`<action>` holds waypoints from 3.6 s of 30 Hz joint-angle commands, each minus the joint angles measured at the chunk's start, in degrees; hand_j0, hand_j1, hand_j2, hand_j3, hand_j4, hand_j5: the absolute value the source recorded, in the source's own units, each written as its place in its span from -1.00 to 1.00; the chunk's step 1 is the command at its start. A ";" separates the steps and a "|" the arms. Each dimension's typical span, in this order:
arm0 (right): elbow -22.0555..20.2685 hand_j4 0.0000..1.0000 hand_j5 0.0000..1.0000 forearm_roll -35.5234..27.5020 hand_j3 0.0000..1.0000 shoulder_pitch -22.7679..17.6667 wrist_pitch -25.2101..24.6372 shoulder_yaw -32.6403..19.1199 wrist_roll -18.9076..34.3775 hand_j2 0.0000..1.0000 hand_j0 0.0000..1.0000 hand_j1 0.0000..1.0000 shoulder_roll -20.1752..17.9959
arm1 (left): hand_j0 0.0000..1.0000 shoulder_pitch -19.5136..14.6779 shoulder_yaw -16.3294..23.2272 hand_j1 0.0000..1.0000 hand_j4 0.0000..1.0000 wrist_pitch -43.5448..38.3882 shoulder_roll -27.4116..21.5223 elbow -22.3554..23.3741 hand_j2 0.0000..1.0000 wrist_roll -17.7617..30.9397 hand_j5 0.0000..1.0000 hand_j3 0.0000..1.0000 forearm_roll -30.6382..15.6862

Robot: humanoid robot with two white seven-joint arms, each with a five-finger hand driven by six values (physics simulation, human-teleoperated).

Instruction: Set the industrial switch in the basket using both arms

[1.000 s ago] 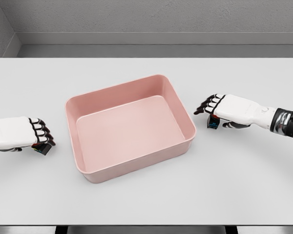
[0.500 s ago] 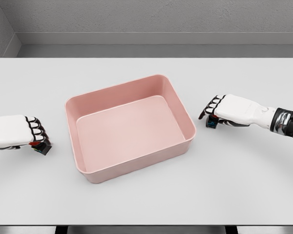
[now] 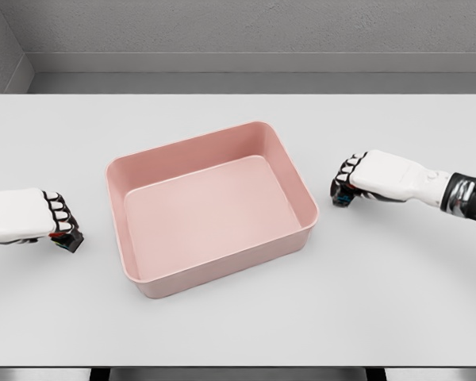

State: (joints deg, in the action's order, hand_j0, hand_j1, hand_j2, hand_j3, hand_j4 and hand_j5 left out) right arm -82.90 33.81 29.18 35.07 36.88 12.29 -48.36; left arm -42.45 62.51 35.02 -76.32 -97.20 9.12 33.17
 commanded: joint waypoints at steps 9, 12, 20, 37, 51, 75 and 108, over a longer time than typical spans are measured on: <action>-0.42 0.02 0.02 -0.50 0.02 0.79 -0.07 -1.02 0.02 0.02 0.02 0.02 -0.24 | 0.33 -0.09 0.06 0.33 0.33 -0.02 0.47 0.08 0.33 0.20 0.33 0.33 0.23; -0.86 0.02 0.02 -0.76 0.02 1.49 -0.07 -0.93 -0.16 0.02 0.02 0.02 -0.33 | 0.27 -0.09 0.06 0.27 0.27 -0.02 0.82 0.08 0.27 0.20 0.27 0.27 0.23; -2.45 -0.03 -0.03 -0.76 -0.03 1.76 -0.07 -1.29 -0.07 -0.03 -0.03 -0.03 -0.42 | 0.09 0.00 0.42 0.09 0.09 -0.02 0.91 0.00 0.09 0.28 0.09 0.09 0.32; -5.96 -0.05 -0.05 -3.14 -0.05 3.52 -0.07 -2.17 -0.07 -0.05 -0.05 -0.05 -1.74 | -0.09 -1.67 0.77 -0.09 -0.09 -0.02 0.73 0.08 -0.09 0.11 -0.09 -0.09 -0.12; -8.33 -0.05 -0.05 -5.34 -0.05 4.66 -0.07 -2.60 -0.07 -0.05 -0.05 -0.05 -3.06 | -0.08 -9.67 0.50 -0.08 -0.08 -0.02 0.21 0.61 -0.08 0.28 -0.08 -0.08 -6.10; -13.43 -0.10 -0.10 -5.69 -0.10 6.06 -0.07 -1.81 -0.33 -0.10 -0.10 -0.10 0.37 | -0.04 -22.41 2.00 -0.04 -0.04 -0.02 7.32 -3.78 -0.04 2.48 -0.04 -0.04 -19.72; -15.10 0.86 0.86 -5.69 0.86 7.38 -0.07 3.20 -0.68 0.86 0.86 0.86 7.67 | 0.62 -20.66 14.65 0.62 0.62 -0.02 14.62 -3.26 0.62 4.85 0.62 0.62 -14.62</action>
State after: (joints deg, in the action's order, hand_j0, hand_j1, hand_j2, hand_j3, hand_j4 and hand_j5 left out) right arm -97.99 28.50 36.56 35.07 40.14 11.74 -40.74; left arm -63.11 76.98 35.07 -62.23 -100.49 14.03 18.73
